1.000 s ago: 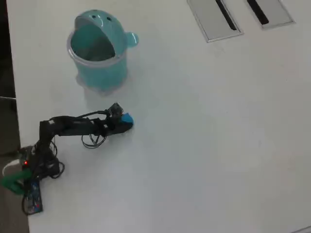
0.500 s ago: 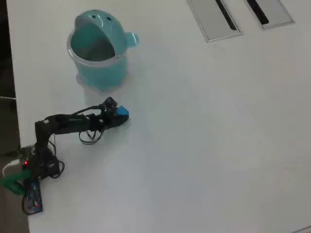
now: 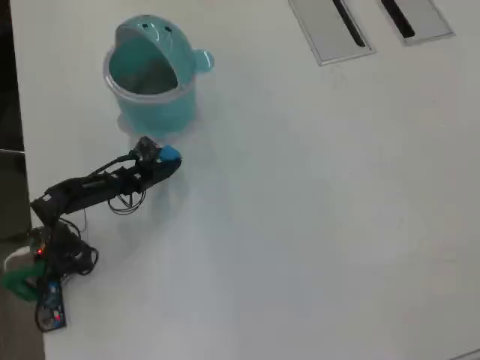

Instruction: Grasp RGB lego blocks and put them in the bin one by one.

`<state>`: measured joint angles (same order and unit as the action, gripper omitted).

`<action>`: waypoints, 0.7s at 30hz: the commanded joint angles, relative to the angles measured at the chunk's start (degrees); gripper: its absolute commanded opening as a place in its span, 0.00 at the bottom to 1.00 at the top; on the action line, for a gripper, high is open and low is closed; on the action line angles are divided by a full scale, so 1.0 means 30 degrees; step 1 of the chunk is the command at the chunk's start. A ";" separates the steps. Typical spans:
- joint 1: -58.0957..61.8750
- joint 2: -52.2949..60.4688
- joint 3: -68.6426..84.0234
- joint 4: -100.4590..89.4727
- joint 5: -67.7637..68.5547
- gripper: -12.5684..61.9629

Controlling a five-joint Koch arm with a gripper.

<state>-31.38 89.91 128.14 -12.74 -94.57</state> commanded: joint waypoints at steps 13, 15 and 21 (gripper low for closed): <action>-0.1699 0.3984 0.0439 -0.0762 0.1494 0.37; -0.1875 0.4365 0.0322 -0.0527 0.1816 0.36; -0.2725 0.5654 0.0352 -0.0469 0.2695 0.33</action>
<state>-38.58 103.97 131.75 -12.66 -86.92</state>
